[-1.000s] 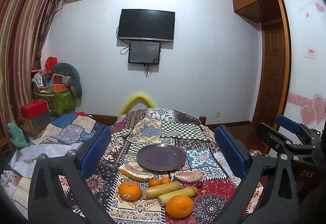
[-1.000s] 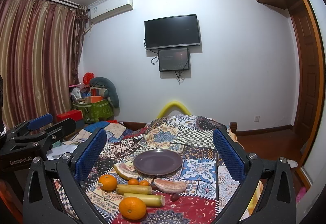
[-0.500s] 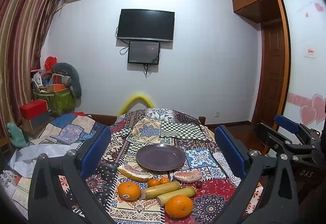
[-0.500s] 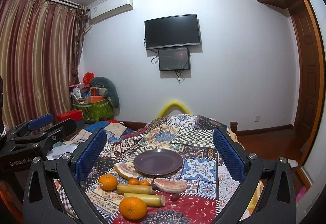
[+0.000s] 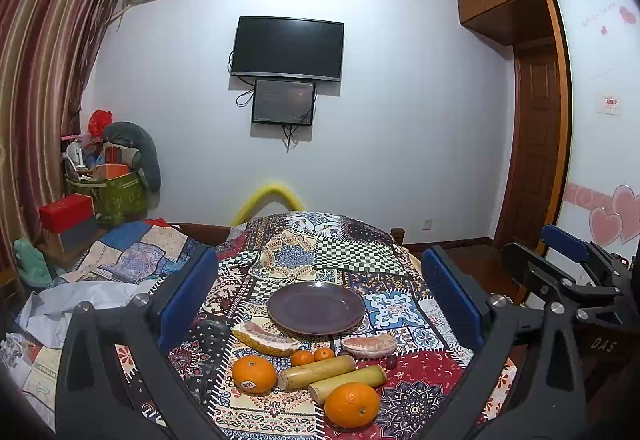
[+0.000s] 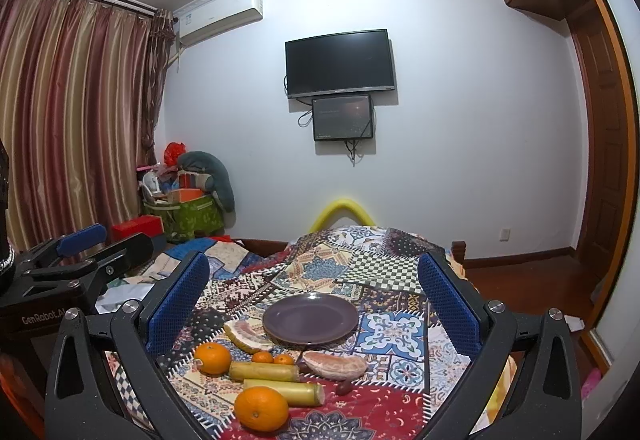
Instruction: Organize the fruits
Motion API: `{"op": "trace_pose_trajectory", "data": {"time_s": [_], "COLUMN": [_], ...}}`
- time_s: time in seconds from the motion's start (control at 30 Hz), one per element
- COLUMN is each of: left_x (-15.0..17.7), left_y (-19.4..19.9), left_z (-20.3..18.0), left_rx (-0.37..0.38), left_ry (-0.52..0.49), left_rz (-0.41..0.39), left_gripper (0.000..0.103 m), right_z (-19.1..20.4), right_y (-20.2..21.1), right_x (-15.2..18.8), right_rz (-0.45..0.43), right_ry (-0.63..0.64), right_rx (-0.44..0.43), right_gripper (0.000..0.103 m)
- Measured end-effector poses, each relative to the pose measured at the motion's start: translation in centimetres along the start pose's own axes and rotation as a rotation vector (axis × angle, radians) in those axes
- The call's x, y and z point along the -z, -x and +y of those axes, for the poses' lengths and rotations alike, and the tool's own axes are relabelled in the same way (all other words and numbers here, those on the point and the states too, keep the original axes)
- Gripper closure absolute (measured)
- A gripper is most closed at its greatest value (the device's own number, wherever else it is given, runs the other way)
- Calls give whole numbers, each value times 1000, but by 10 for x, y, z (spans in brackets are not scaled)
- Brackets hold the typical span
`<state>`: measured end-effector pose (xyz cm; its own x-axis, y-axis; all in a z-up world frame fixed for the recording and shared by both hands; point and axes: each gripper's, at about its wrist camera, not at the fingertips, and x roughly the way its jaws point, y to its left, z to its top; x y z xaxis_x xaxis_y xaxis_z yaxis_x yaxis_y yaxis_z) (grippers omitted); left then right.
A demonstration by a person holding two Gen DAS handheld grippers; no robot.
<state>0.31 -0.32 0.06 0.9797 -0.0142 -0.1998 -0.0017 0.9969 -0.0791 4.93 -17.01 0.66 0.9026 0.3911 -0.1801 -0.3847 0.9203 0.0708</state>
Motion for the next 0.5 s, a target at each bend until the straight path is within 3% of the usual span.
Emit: {"op": "trace_pose_trajectory", "data": {"time_s": [0.23, 0.5], "left_x": [6, 28], "left_y": [-4, -23], "left_z": [10, 31], "left_rx": [-1, -57], "left_ry": [16, 15], "left_rz": [27, 106], "left_gripper": [0, 0], "right_z": [4, -1], "right_y": [-11, -44], "right_x": [5, 27], "right_rz": [43, 194], "right_ry": [18, -7], "right_rx": [-8, -46], "right_gripper": [0, 0]}}
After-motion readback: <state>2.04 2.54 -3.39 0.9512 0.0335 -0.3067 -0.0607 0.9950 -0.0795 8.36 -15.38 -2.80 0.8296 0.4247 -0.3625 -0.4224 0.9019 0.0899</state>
